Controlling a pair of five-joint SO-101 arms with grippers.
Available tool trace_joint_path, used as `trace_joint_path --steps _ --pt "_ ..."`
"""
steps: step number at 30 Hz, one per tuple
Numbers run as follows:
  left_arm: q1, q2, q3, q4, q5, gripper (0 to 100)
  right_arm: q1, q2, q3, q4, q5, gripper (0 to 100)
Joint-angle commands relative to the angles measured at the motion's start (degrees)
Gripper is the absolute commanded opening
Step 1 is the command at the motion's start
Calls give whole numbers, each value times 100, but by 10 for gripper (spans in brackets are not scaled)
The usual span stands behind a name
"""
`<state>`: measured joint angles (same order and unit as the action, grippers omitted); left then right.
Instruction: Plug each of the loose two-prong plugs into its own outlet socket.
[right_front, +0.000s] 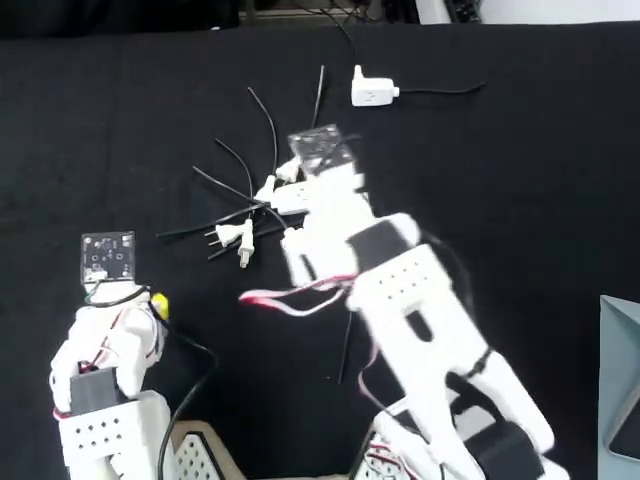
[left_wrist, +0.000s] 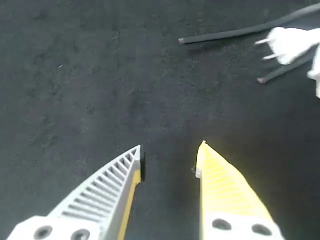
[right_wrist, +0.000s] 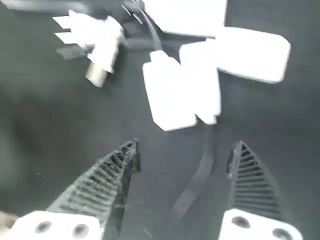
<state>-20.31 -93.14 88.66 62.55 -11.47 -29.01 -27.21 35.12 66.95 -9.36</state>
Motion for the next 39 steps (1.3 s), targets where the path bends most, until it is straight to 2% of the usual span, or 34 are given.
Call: trace_joint_path --steps 1,4,15,22,35,39 --pt "-330 -44 -154 -132 62 188 -721 400 -48 -1046 -791 279" --pt "-330 -44 -154 -132 62 188 -826 1077 -347 -1415 -1073 279" --pt "-330 -44 -154 -132 62 188 -905 3275 -2114 -1415 -1820 279" --pt "-321 -44 -154 -132 62 188 -1301 3749 -2422 -1468 -2004 279" --pt "-321 -44 -136 -132 62 187 -1143 4312 -2431 -1873 -1996 278" --pt "-321 -44 -136 -132 62 187 -949 4321 -2404 -2127 -1987 201"
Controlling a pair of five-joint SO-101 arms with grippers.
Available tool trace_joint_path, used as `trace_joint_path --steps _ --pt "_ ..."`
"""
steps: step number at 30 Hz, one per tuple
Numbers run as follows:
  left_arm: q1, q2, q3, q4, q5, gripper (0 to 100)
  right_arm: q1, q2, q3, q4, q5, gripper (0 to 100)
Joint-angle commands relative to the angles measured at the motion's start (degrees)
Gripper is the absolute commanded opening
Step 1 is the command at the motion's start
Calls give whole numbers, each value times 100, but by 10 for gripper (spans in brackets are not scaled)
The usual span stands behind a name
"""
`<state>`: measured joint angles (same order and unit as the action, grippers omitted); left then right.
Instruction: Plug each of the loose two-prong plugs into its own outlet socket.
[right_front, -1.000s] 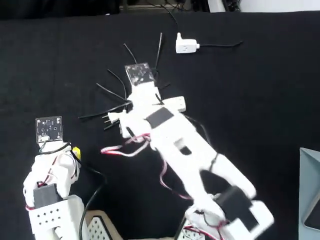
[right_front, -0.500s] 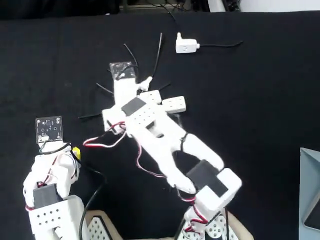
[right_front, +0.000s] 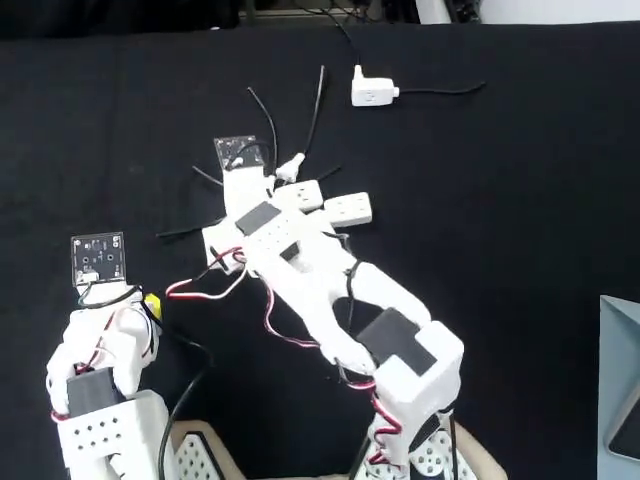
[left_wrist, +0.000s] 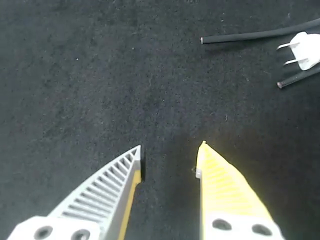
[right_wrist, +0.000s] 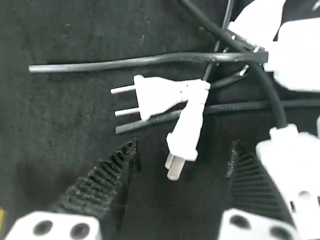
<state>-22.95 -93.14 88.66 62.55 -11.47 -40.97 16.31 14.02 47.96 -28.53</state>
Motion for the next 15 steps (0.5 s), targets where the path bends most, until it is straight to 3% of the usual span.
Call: trace_joint_path --steps 1,6,15 --pt "-57 -44 -136 -132 62 187 290 -31 -303 -255 -70 172" --pt "-57 -44 -127 -132 62 187 299 -22 -295 -255 -70 74" --pt "-57 -44 -127 -132 53 187 299 180 -215 -202 -70 113"
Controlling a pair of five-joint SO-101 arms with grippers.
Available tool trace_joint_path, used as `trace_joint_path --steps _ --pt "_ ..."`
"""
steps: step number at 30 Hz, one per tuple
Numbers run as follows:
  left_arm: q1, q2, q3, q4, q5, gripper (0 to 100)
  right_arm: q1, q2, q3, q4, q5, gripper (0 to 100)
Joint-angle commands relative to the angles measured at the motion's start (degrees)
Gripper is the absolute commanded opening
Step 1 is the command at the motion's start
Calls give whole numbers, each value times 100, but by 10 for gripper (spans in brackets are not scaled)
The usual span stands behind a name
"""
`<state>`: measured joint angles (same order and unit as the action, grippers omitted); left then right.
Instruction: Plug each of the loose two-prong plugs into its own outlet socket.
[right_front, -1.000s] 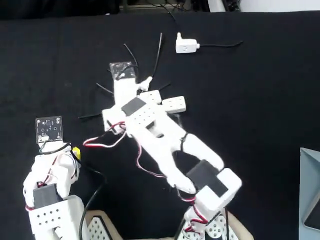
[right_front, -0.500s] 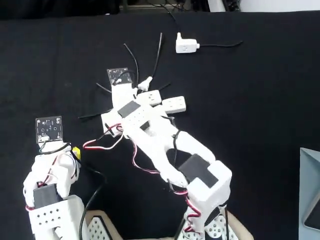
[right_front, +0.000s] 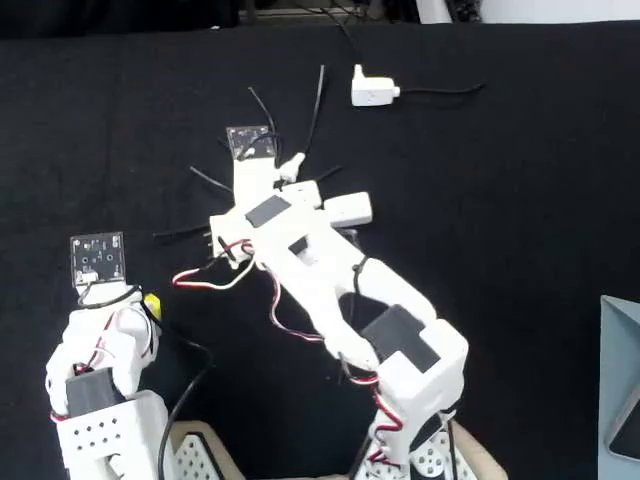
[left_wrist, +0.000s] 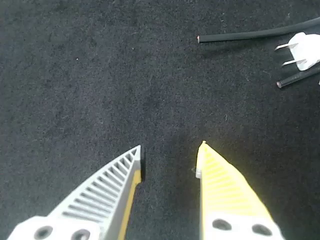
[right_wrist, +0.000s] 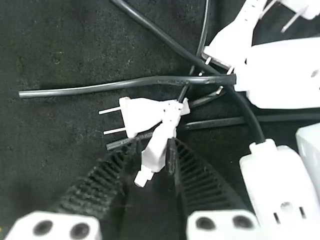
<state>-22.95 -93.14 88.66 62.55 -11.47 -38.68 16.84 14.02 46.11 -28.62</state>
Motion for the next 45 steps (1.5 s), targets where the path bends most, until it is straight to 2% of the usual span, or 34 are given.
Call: trace_joint_path --steps 1,4,10,17,20,22,33,40,45 --pt "-57 -44 -127 -132 53 187 70 215 -224 -18 -44 119" --pt "-57 -44 -127 -132 53 187 79 400 -330 44 -53 124" --pt "-48 -44 -119 -132 53 188 97 462 -1051 985 -70 124" --pt "-48 -44 -119 -132 53 188 97 848 -1147 1046 -53 118" --pt "-48 -44 -119 -132 44 188 97 804 -1200 1204 -9 26" --pt "-48 -44 -119 -132 44 188 88 602 -1226 1398 0 22" --pt "-48 -44 -110 -132 53 188 88 -1982 -857 3279 1020 11" --pt "198 -44 -110 -132 44 186 -26 -3899 426 3332 1916 11" --pt "295 -44 -101 -123 53 185 -229 -4910 1297 3218 2040 11"
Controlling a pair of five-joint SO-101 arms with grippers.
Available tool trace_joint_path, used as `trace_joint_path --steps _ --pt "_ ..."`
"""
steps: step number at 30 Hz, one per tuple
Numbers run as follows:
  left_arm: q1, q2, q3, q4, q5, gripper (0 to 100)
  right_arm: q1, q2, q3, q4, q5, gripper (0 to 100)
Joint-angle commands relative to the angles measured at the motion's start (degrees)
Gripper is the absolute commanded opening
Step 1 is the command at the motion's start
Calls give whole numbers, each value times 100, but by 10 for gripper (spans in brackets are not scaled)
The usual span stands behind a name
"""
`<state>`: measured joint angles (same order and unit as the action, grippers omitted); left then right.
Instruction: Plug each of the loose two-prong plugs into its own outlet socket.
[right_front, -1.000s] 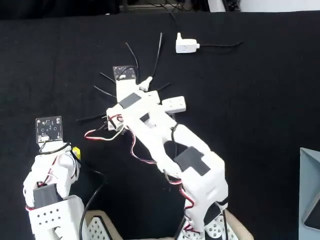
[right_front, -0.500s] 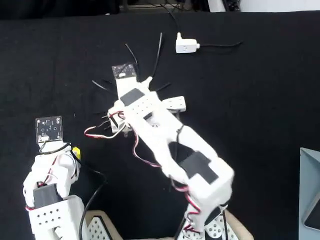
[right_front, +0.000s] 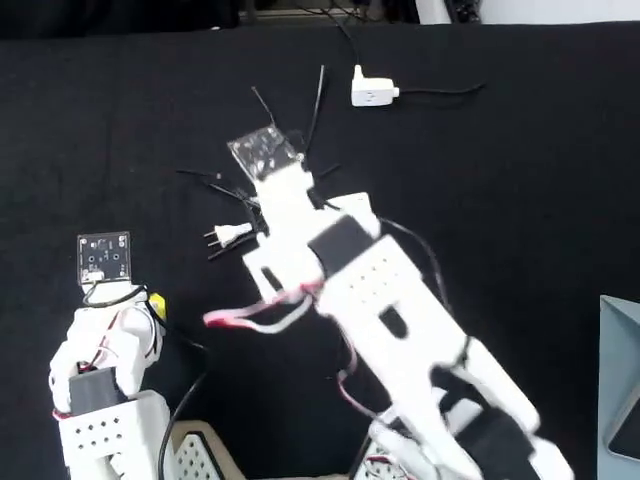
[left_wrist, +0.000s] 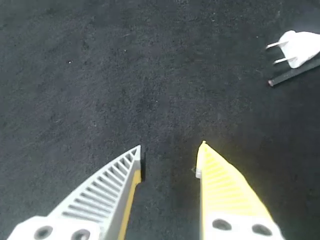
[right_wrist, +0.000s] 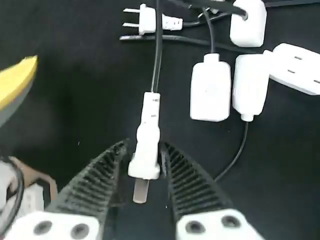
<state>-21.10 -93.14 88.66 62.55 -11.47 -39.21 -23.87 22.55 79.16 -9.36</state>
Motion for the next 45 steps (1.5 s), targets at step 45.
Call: trace_joint_path --steps 45 --pt "110 -44 -101 -132 35 188 -659 1648 1956 -2435 343 129"
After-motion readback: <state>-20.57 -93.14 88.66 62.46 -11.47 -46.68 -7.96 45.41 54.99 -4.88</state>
